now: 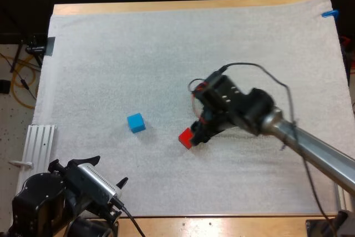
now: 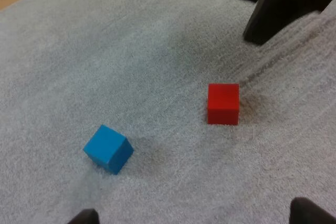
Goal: Stack red cube on blue cube
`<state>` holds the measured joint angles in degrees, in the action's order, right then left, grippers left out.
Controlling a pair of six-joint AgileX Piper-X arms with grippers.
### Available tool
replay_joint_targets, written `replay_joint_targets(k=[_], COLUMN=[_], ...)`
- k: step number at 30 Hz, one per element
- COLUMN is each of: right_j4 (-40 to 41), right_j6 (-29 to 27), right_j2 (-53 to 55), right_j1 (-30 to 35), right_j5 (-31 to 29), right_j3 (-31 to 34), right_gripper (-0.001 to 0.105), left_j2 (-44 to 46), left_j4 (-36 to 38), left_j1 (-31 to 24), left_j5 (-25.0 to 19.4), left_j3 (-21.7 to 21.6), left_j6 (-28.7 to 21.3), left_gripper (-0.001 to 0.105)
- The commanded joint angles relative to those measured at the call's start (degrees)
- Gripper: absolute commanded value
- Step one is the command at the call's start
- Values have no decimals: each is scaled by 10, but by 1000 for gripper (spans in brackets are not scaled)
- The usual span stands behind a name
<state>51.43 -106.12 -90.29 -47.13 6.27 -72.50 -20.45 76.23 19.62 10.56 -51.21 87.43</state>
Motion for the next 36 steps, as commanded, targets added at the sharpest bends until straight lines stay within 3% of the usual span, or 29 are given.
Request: replay_joint_targets(k=[1, 9, 14, 21, 24, 26, 31, 36], right_j4=[-4, -21, -63, -76, -76, -78, -57, -11], right_j6=[6, 27, 27, 35, 35, 35, 35, 35], right_j2=[-17, -109, -143, -174, -182, -182, -181, -165], right_j1=[-11, -39, -37, -37, -37, -37, -37, -37], right_j5=[3, -2, -48, -46, -41, -39, -39, -39], right_j3=[-8, -8, -8, -8, -8, -8, -24, -80], right_gripper=[64, 64, 64, 64, 54, 37, 12, 7], left_j2=[0, 0, 0, 0, 0, 0, 0, 0], left_j4=[1, 1, 1, 1, 1, 1, 1, 2], left_j1=[2, 2, 2, 2, 2, 2, 2, 2], left_j5=[0, 0, 0, 0, 0, 0, 0, 0], left_j3=[-4, -4, -4, -4, -4, -4, -4, -4], left_j6=[-3, -3, -3, -3, -3, -3, -3, -3], left_gripper=[67, 67, 67, 67, 67, 67, 67, 67])
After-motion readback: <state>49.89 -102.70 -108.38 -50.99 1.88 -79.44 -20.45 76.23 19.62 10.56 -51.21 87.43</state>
